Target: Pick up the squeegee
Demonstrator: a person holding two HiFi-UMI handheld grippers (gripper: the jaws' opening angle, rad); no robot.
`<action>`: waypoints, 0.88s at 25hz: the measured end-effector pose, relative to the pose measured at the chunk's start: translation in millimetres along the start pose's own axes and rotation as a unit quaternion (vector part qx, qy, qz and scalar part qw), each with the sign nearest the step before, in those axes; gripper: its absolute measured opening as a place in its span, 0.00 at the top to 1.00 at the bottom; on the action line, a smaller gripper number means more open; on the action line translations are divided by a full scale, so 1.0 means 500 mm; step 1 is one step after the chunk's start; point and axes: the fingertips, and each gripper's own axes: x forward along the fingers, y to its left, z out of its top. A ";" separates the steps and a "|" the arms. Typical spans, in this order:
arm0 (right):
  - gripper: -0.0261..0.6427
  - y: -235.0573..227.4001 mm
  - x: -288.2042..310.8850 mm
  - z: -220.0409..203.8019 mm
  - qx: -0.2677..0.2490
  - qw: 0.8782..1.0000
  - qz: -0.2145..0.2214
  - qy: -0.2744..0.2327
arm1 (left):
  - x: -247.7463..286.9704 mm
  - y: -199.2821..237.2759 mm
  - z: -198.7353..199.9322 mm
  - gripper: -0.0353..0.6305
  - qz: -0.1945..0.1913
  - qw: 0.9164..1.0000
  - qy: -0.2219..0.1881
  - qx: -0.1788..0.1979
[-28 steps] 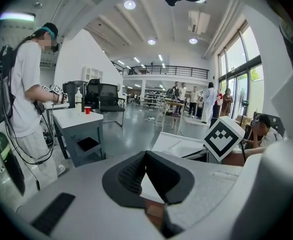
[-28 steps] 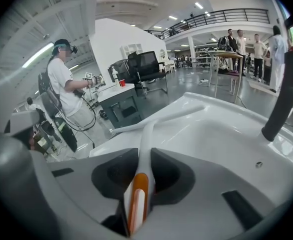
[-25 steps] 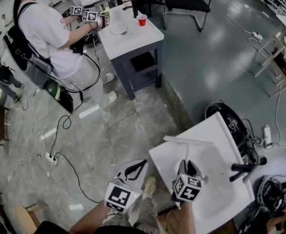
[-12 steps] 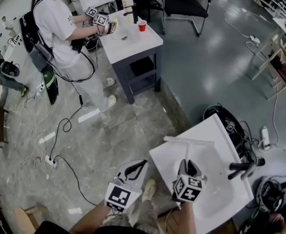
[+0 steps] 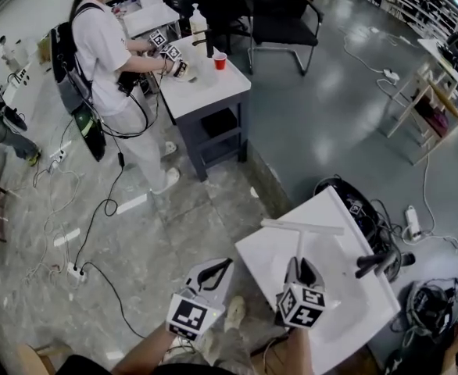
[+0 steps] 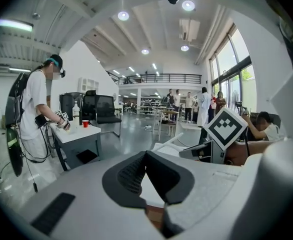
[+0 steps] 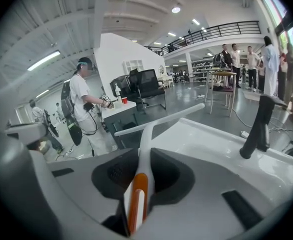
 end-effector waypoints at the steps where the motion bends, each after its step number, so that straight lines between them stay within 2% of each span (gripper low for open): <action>1: 0.85 0.002 -0.014 0.006 0.001 1.000 0.000 -0.007 | -0.008 -0.004 0.004 0.94 -0.001 1.000 -0.005 0.004; 11: 0.85 0.051 -0.192 0.050 0.000 0.998 -0.009 -0.067 | -0.114 -0.053 0.055 0.94 -0.018 0.999 -0.042 0.013; 22: 0.85 0.090 -0.416 0.017 0.005 0.992 -0.029 -0.124 | -0.254 -0.120 0.076 0.94 -0.039 0.996 -0.074 0.037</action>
